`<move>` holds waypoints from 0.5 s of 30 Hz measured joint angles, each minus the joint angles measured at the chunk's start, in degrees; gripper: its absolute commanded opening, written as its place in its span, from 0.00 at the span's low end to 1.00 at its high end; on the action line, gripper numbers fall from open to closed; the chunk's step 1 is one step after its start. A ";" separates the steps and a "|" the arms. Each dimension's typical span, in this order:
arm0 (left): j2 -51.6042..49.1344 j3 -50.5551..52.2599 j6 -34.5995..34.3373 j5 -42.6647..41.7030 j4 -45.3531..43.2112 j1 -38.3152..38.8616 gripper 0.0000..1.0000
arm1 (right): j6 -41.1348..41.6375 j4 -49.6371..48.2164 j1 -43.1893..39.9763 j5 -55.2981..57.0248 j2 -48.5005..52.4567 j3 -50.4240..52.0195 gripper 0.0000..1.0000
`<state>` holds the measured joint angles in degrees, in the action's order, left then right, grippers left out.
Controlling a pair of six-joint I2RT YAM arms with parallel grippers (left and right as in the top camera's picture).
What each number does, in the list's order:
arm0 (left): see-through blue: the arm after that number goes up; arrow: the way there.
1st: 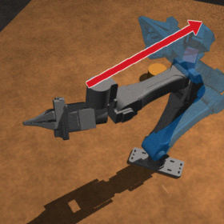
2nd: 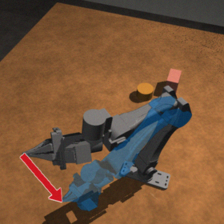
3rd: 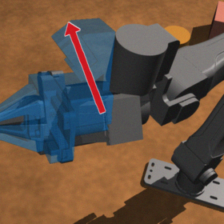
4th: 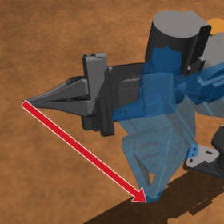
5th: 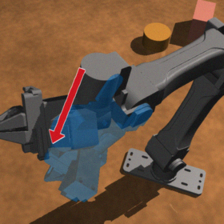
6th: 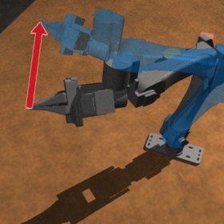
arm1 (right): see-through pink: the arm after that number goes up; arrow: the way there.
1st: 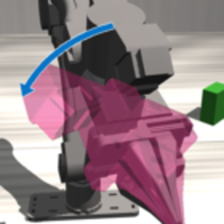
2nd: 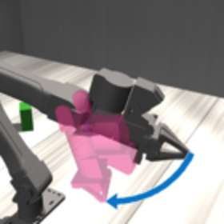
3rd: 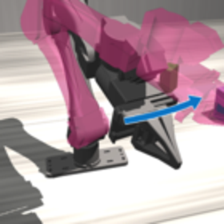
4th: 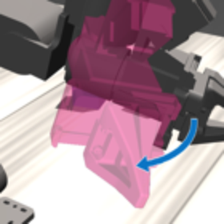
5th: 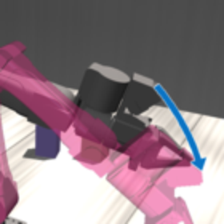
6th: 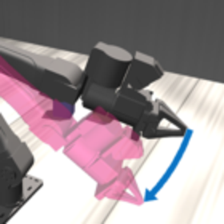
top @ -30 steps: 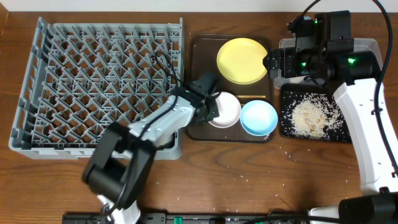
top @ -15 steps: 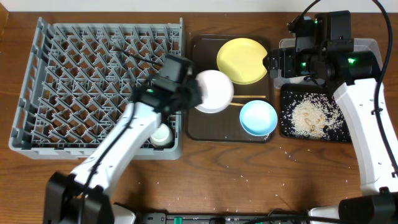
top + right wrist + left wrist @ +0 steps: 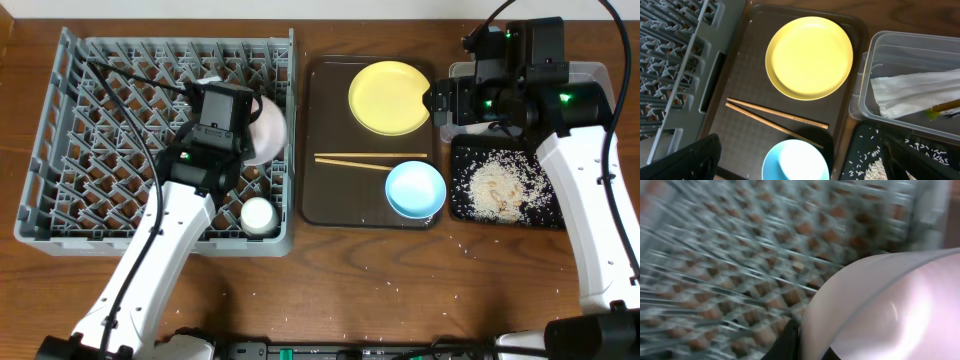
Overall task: Sort waste into correct bins and load items into the dishwasher
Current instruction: 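Lift the pink bowl and carry it over the dish rack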
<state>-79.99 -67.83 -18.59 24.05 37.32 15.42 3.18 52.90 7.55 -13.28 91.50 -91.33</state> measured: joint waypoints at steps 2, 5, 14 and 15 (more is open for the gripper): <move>-0.28 0.00 1.90 4.72 0.00 0.00 0.08 | 0.00 0.00 0.00 0.00 0.00 0.00 0.99; -1.46 0.00 3.98 11.17 -0.04 0.02 0.07 | 0.00 0.00 0.00 0.00 0.00 0.00 0.99; -9.97 0.00 8.17 30.10 -0.79 6.21 0.08 | 0.00 0.00 0.00 0.00 0.00 0.00 0.99; -11.15 0.00 8.33 32.48 -0.90 7.48 0.07 | 0.00 0.00 0.00 0.00 0.00 0.00 0.99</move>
<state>-91.13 -67.83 -10.26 56.53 36.42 22.90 3.18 52.90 7.55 -13.28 91.50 -91.33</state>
